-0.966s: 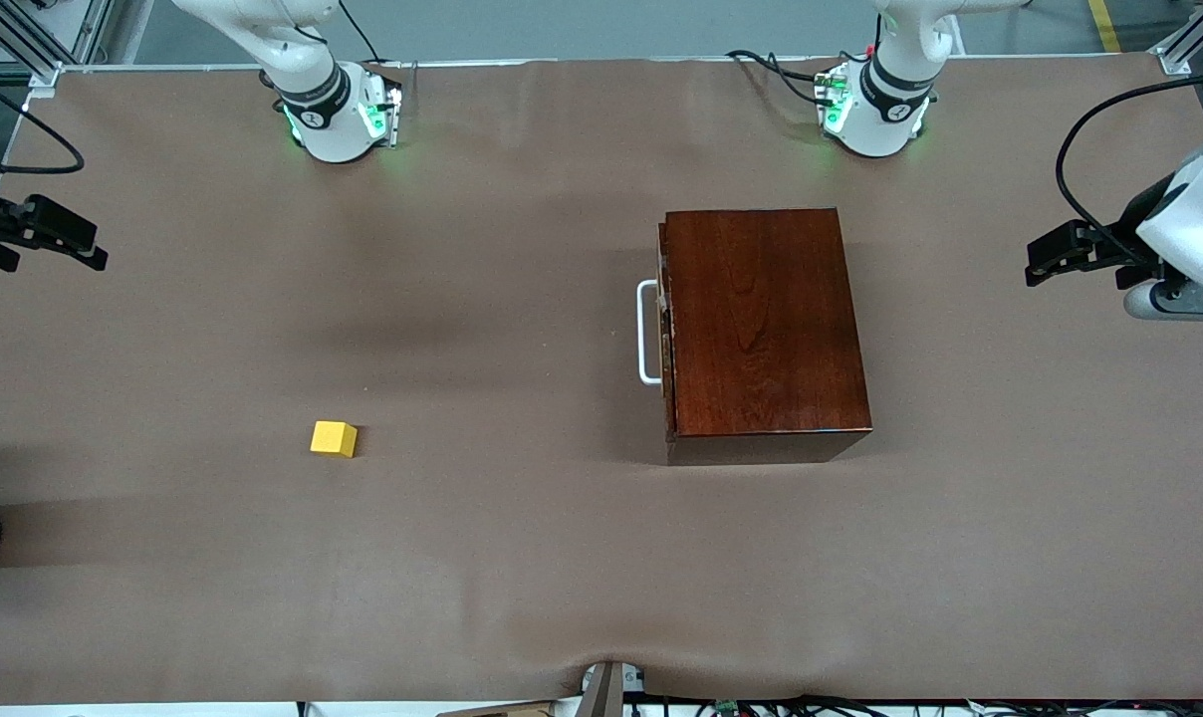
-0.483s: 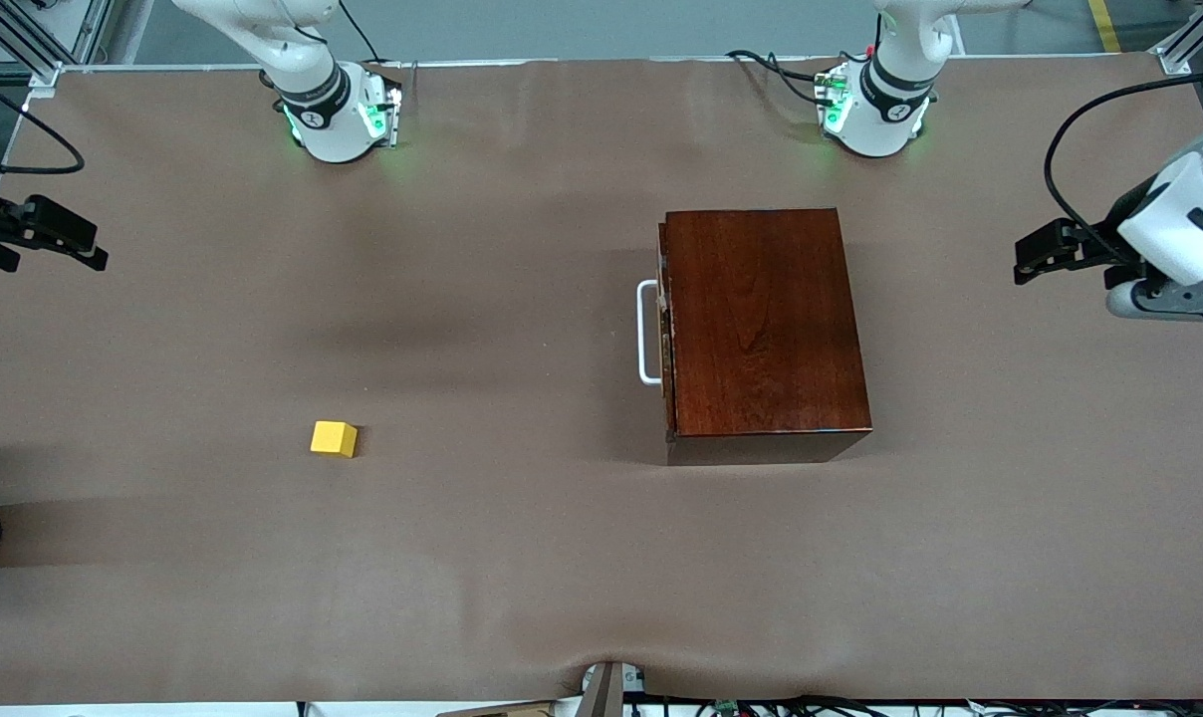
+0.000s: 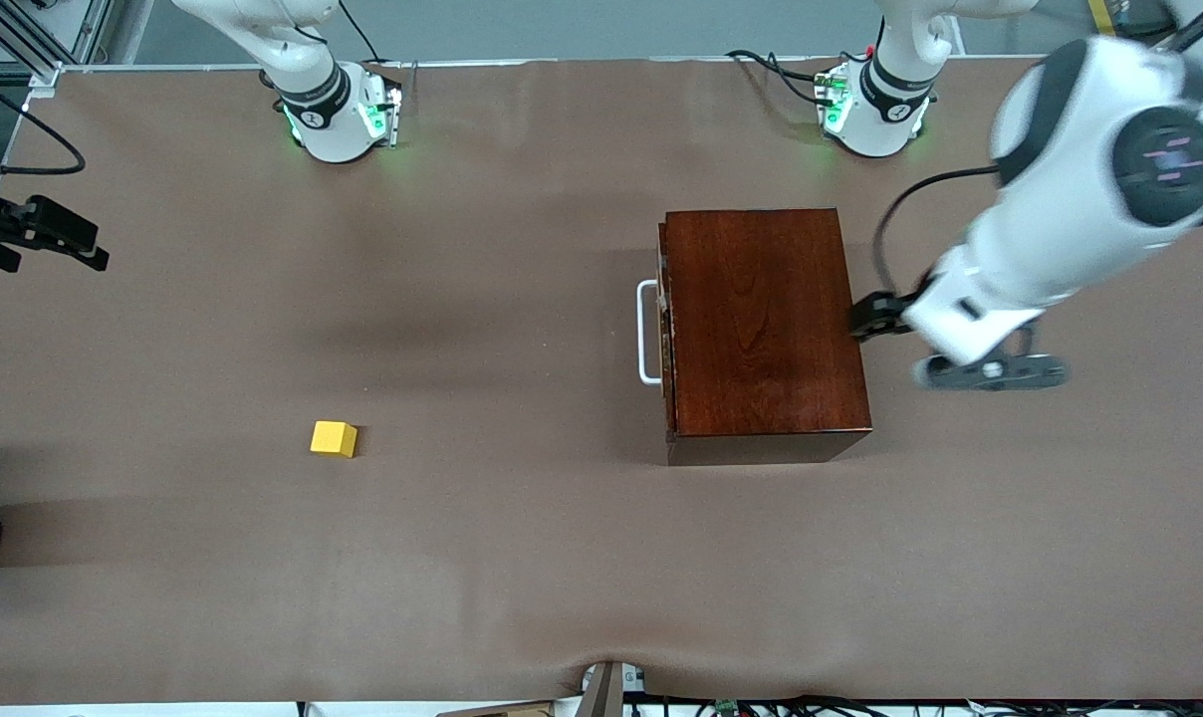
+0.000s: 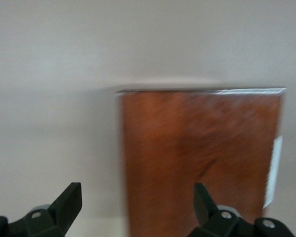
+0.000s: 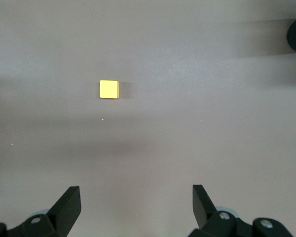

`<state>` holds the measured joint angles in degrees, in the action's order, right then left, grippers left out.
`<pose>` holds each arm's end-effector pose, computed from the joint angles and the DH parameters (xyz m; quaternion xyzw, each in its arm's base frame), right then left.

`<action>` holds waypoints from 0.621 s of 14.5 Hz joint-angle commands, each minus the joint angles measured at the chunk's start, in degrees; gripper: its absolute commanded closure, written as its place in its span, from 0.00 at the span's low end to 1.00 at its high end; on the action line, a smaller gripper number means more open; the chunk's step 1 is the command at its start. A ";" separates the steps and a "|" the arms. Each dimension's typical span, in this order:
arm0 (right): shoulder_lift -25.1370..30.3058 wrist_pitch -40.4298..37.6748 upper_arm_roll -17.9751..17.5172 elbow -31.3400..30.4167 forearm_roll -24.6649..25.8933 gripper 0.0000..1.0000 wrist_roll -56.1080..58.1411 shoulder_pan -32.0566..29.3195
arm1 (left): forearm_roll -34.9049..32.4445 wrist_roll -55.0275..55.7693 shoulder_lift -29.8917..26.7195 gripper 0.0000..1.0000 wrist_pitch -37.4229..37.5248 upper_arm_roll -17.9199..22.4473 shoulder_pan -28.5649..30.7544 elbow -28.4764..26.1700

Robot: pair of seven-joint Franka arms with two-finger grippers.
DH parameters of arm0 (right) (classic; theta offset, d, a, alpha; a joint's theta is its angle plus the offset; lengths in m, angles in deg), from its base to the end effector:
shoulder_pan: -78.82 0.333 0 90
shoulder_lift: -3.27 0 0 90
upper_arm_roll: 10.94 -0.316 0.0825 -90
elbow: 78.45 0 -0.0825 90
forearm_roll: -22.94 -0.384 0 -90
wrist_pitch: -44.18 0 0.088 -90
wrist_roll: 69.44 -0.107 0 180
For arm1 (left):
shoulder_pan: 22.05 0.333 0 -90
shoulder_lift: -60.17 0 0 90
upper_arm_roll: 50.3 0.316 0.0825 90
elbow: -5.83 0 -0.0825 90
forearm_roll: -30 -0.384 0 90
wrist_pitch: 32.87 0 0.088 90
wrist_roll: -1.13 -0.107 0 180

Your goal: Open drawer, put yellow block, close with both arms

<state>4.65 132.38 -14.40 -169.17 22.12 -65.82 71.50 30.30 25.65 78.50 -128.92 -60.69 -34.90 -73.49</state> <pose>0.5427 -0.0346 0.6291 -0.9999 0.0020 0.0095 0.0071 0.6067 -0.2424 0.5312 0.9993 0.0156 -0.0230 0.0238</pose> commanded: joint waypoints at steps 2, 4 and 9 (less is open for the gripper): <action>0.38 -0.13 -0.32 -0.16 0.03 0.00 -0.19 -0.24 | 0.23 16.31 5.65 0.00 -8.52 0.19 -9.19 3.03; 0.38 -0.13 -0.32 -0.16 0.03 0.00 -0.19 -0.24 | -0.47 22.04 9.42 0.00 -14.13 0.98 -14.46 3.21; 0.29 -0.13 -0.32 -0.16 0.03 0.00 -0.19 -0.24 | -2.76 29.98 19.19 0.00 -24.71 3.96 -24.75 7.34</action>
<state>4.65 132.38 -14.42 -169.19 22.10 -65.82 71.50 29.30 54.31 93.86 -153.48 -58.79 -56.12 -70.09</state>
